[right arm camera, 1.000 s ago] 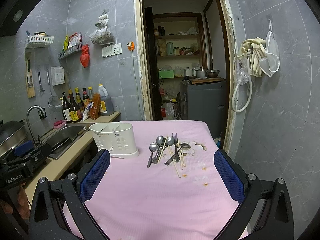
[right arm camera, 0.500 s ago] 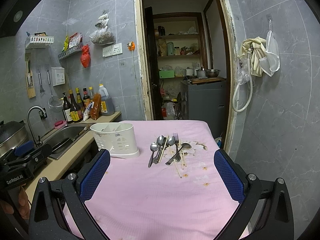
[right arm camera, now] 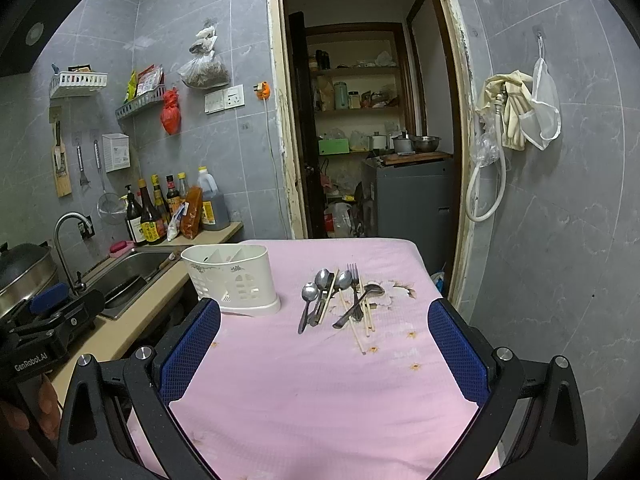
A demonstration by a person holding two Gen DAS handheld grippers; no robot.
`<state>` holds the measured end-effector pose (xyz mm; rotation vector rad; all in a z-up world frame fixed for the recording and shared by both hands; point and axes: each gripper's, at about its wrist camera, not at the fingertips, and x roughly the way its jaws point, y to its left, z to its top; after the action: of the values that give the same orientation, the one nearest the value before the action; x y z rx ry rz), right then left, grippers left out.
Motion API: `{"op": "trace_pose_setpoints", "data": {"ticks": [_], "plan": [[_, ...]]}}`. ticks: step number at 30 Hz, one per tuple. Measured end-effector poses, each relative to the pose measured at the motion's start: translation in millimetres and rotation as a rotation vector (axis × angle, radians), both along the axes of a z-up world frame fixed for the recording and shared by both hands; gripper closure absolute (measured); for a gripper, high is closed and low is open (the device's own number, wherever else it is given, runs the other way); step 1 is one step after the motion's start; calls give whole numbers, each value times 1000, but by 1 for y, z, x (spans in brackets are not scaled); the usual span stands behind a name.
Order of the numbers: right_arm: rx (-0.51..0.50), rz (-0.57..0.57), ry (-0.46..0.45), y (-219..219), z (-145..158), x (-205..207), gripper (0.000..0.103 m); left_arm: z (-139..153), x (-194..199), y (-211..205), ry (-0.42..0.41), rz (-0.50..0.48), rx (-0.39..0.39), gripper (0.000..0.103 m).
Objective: Organize utensils
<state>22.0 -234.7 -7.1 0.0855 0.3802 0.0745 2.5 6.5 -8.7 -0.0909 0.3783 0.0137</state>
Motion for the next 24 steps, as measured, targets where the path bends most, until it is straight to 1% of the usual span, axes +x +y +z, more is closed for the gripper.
{"op": "trace_pose_setpoints", "data": {"ticks": [3, 24], "plan": [[3, 3, 2, 6, -4, -5, 1, 0, 0, 0, 0, 0, 1, 0], [6, 3, 5, 4, -2, -4, 1, 0, 1, -1, 2, 0, 3, 0]]}}
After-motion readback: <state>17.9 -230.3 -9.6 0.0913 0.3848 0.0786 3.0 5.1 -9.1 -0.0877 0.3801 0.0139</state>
